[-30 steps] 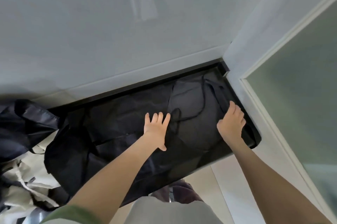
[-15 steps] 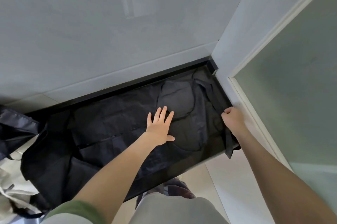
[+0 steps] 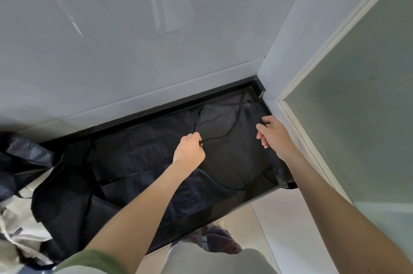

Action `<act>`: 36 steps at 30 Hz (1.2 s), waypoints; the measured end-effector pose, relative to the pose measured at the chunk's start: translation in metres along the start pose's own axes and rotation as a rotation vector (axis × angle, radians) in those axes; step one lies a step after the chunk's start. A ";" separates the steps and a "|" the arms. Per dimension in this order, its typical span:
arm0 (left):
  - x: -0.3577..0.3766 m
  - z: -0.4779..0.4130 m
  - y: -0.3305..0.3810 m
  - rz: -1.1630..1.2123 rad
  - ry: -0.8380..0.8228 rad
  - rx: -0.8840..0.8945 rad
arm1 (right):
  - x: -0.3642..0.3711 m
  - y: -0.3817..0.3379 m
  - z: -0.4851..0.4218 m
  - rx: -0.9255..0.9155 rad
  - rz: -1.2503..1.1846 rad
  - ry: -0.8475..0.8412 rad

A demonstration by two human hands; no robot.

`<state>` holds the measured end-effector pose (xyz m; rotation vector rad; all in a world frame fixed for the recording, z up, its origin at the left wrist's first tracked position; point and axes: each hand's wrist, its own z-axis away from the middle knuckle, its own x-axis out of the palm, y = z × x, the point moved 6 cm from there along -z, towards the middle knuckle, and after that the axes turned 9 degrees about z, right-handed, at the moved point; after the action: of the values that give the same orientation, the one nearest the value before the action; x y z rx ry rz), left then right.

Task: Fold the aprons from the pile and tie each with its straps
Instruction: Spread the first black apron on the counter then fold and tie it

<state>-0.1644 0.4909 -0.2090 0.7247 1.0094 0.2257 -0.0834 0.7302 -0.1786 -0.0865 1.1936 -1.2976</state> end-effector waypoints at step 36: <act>-0.082 0.042 -0.050 1.448 0.193 -0.129 | 0.189 -0.102 0.059 -0.673 0.654 -0.331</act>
<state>-0.1799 0.3947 -0.1709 1.2204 0.4619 1.6131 -0.1474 0.5184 -0.2036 -0.3521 1.1842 -0.2674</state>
